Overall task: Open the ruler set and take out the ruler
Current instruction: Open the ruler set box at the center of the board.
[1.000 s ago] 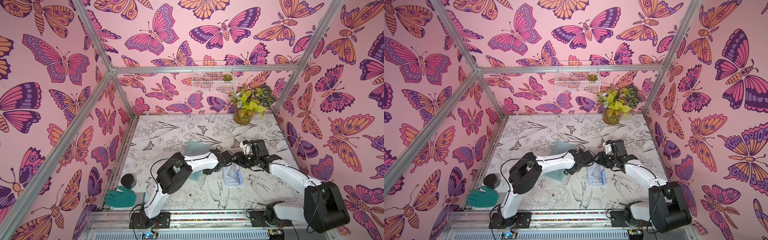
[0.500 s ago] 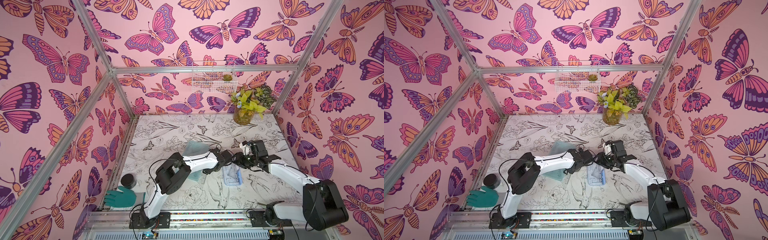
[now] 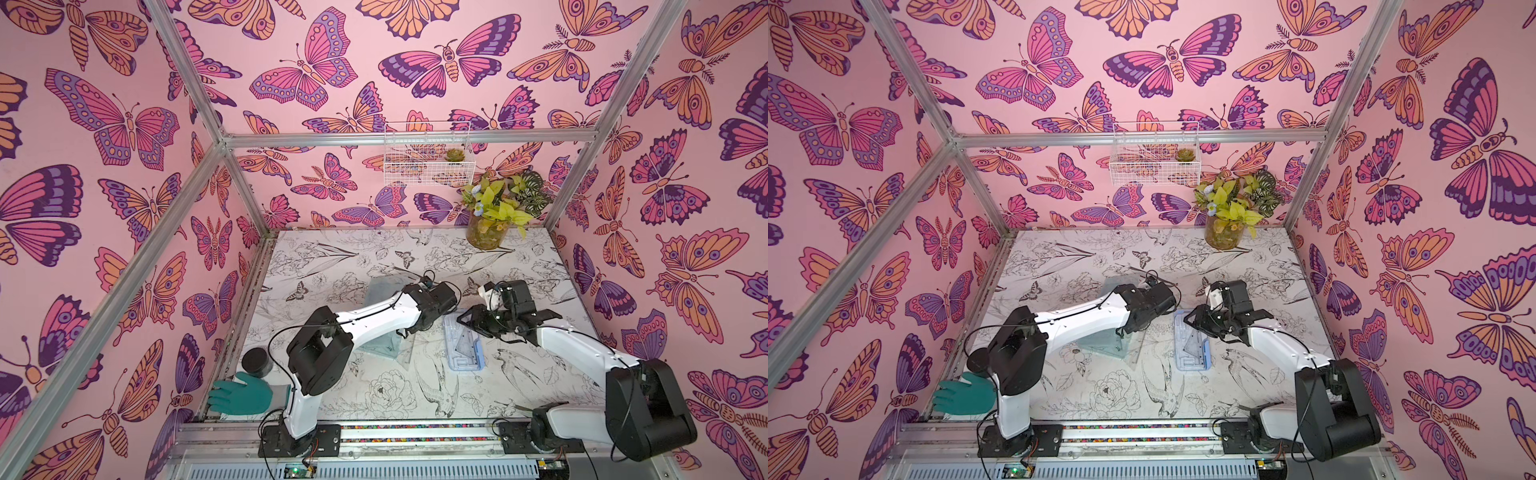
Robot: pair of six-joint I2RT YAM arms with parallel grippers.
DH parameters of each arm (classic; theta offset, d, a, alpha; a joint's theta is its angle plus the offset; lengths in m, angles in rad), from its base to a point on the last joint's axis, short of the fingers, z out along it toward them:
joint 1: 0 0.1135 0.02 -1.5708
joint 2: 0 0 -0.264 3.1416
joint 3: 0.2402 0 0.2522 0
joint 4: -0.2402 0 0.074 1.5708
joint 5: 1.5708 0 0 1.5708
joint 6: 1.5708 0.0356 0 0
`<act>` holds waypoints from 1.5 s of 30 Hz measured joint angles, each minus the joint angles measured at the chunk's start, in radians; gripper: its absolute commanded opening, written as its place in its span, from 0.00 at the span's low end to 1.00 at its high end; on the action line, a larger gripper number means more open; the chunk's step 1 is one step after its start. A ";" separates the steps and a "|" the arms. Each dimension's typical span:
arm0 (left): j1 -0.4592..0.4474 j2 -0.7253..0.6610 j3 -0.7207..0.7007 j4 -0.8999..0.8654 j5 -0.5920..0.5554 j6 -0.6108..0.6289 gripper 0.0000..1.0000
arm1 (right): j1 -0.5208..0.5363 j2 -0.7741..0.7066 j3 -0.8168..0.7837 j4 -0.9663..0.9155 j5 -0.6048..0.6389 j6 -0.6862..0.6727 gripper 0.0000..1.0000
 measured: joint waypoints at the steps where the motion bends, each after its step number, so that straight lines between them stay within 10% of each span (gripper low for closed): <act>1: 0.010 -0.018 -0.008 -0.002 -0.002 0.001 0.56 | 0.000 0.000 0.000 0.001 0.000 0.000 0.45; 15: 0.245 -0.282 -0.185 -0.013 0.010 0.000 0.57 | 0.000 0.000 -0.002 0.013 -0.003 0.000 0.45; 29: 0.597 -0.399 -0.306 0.027 0.254 -0.033 0.74 | 0.000 0.001 -0.002 0.013 -0.007 -0.003 0.47; 45: 0.655 -0.677 -0.346 0.155 0.384 -0.044 1.00 | 0.080 0.035 0.048 -0.063 0.060 -0.077 0.49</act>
